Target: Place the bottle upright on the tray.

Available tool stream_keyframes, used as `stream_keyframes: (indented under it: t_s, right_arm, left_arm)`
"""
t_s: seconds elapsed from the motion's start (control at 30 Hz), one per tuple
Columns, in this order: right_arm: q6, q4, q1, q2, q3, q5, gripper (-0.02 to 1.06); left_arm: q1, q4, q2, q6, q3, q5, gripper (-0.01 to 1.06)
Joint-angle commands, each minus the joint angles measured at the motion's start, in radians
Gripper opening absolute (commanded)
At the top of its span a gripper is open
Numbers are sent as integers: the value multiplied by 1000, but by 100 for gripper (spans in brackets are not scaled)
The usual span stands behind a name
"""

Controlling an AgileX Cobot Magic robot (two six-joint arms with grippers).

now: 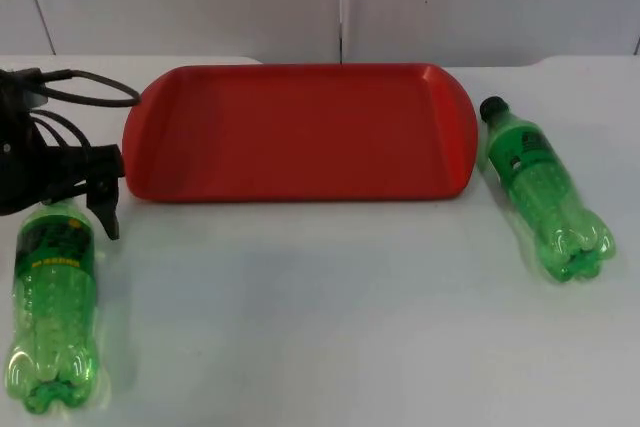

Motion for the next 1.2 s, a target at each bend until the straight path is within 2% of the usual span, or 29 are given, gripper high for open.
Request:
stream_keyframes:
  t_s: [0.0, 0.4, 0.73, 0.83, 0.87, 0.93, 0.97, 1.03, 1.13, 1.17]
  right_arm:
    - [-5, 3, -5, -4, 1, -7, 105]
    - [-5, 3, -5, -4, 1, -7, 105]
    - [-5, 3, -5, -4, 1, -7, 105]
    - [-5, 3, -5, -4, 1, -7, 105]
    - [-5, 3, -5, -4, 1, -7, 105]
    - [-5, 3, -5, -4, 1, -7, 105]
    - [-5, 3, -5, -4, 1, -7, 105]
    - [-5, 3, -5, -4, 1, -7, 105]
    - [-5, 3, -5, -4, 1, -7, 105]
    - [-5, 3, -5, -4, 1, -7, 105]
  left_arm:
    - [-6, 33, 31, -49, -3, -24, 105]
    - [-6, 47, 85, -38, -3, -81, 105]
    - [-6, 47, 89, -5, -3, -67, 105]
    - [-6, 31, 89, 11, -3, -62, 102]
    - [-6, 29, 89, 20, -3, -58, 97]
    - [-6, 29, 89, 38, -3, -40, 80]
    - [-6, 29, 89, 38, -3, -40, 80]
    - [-6, 32, 89, 40, -3, -27, 60]
    - [-6, 32, 89, 40, -3, -13, 22]
    - [-6, 32, 89, 40, -3, -13, 22]
